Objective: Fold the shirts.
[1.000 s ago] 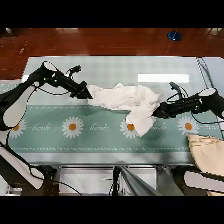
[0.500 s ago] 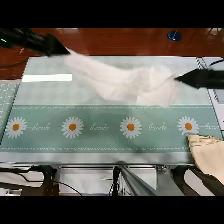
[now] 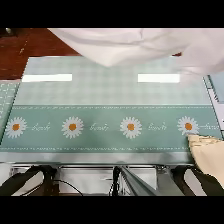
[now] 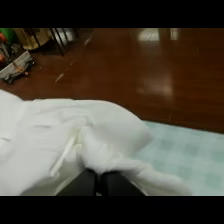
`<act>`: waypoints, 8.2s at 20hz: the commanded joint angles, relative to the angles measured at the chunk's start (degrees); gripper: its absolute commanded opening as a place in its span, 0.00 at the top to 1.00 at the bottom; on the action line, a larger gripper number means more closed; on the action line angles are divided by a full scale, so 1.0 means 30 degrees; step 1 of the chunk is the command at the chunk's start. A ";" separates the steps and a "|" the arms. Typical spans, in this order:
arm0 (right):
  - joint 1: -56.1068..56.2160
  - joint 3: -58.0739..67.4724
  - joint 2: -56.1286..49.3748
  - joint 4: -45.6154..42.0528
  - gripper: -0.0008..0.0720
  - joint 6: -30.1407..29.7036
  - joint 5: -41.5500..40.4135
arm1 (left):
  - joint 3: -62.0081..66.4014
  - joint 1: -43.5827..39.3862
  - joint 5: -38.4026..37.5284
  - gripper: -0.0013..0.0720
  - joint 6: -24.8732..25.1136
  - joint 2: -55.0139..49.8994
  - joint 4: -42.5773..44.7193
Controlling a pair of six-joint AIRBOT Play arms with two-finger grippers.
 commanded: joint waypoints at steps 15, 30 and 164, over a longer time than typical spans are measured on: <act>0.0073 -0.1603 0.0743 -0.5748 0.97 0.4867 0.9464 | -0.7380 0.0029 -0.7410 0.95 -0.5326 0.5901 0.3832; 0.0073 -1.3916 -0.4495 -0.6309 0.97 0.1515 -0.1734 | -2.4727 -0.5217 1.5001 0.95 -0.3701 0.2426 0.3854; -0.1814 -0.7774 -0.6441 -1.6050 0.33 0.1785 0.2922 | -2.3045 0.9034 0.0576 0.23 0.0066 -0.1115 0.6878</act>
